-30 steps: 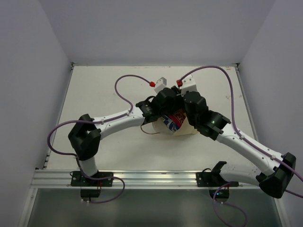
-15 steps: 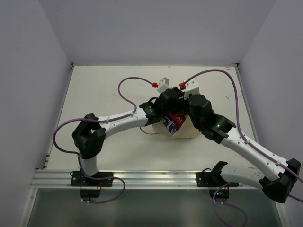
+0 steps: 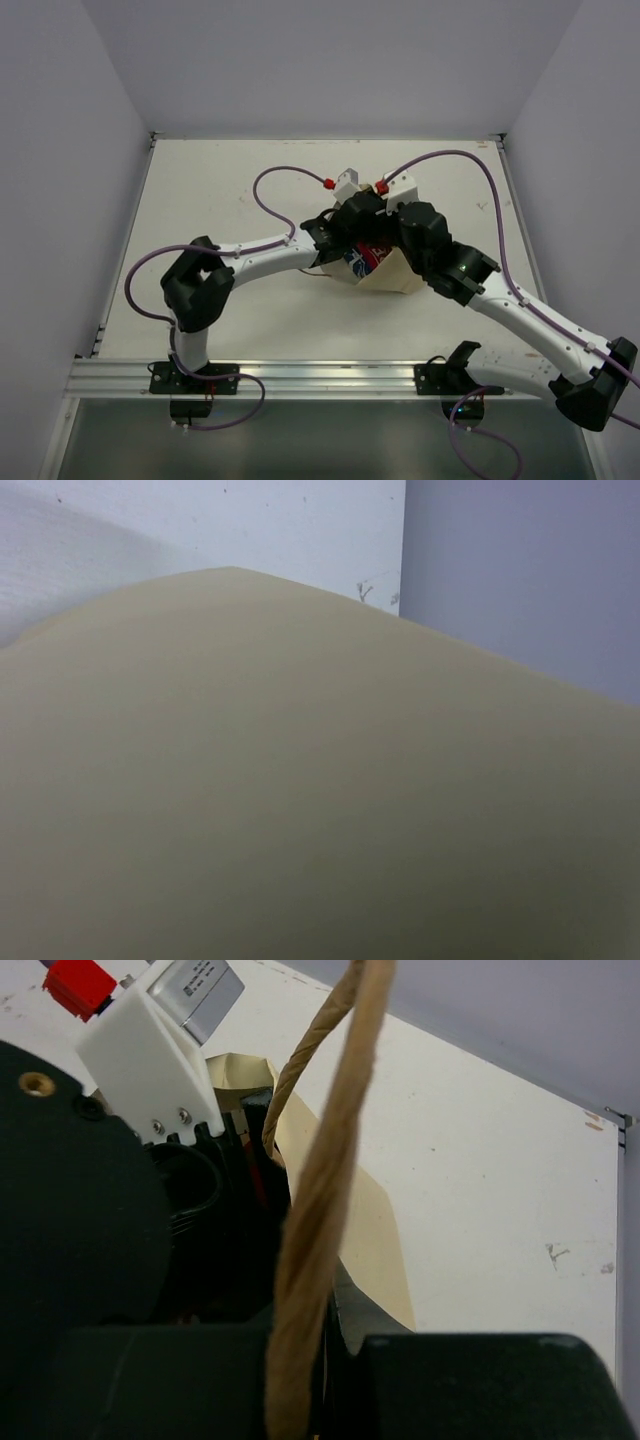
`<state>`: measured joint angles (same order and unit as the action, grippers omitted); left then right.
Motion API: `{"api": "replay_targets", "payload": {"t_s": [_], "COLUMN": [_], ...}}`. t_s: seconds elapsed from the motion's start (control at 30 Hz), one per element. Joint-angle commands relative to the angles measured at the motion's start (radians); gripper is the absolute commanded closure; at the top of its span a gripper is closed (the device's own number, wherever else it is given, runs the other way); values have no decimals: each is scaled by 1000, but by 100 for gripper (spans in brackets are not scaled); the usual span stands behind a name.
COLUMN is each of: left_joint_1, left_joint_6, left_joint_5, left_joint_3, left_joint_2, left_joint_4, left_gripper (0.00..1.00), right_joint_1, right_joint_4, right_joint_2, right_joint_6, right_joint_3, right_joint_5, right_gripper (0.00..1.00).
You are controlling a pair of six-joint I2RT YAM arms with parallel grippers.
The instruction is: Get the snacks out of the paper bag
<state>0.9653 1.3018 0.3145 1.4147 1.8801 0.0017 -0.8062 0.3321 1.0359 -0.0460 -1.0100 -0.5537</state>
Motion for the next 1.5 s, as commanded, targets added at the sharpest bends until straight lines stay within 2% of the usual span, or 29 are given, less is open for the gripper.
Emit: {"api": "replay_targets", "payload": {"t_s": [0.0,0.1,0.2,0.3,0.33,0.43,0.73,1.03,1.23,1.3,1.4,1.47], "left_joint_1": [-5,-5,-5,-7,-5,-5,-5,-5,-11,-33,-137,-252], "left_joint_6": [19,13,-10,-33,-44,-77,-222,-294,-406,-446,-512,-568], "left_joint_5": [54,67,77,83,83,75,80,69,119,138,83,46], "left_joint_3": [10,18,30,24,14,-9,-69,-141,-140,-134,-134,-148], "left_joint_2": [33,37,40,28,24,-7,-202,-397,-553,-622,-696,-722], "left_joint_4": [59,76,81,81,81,77,20,1,-123,-156,-184,-183], "left_gripper": [48,53,63,80,89,100,100,100,100,100,100,100], "right_joint_1": [-31,-31,-33,-31,-31,-31,-30,-30,-25,-19,-13,-13], "right_joint_4": [-100,-100,-99,-99,-100,-111,-139,-140,-140,-140,-140,-139], "right_joint_2": [-54,-62,-69,-74,-77,-79,-56,-68,-71,-73,-82,-92], "right_joint_6": [1,0,-5,-6,-6,-8,-9,-12,-20,-20,-18,-18], "right_joint_3": [-19,-13,-13,-9,-6,7,45,60,62,65,70,70], "right_joint_5": [94,94,90,78,75,45,-100,-146,-175,-180,-181,-181], "right_gripper": [100,100,100,100,100,100,100,100,100,100,100,100]}}
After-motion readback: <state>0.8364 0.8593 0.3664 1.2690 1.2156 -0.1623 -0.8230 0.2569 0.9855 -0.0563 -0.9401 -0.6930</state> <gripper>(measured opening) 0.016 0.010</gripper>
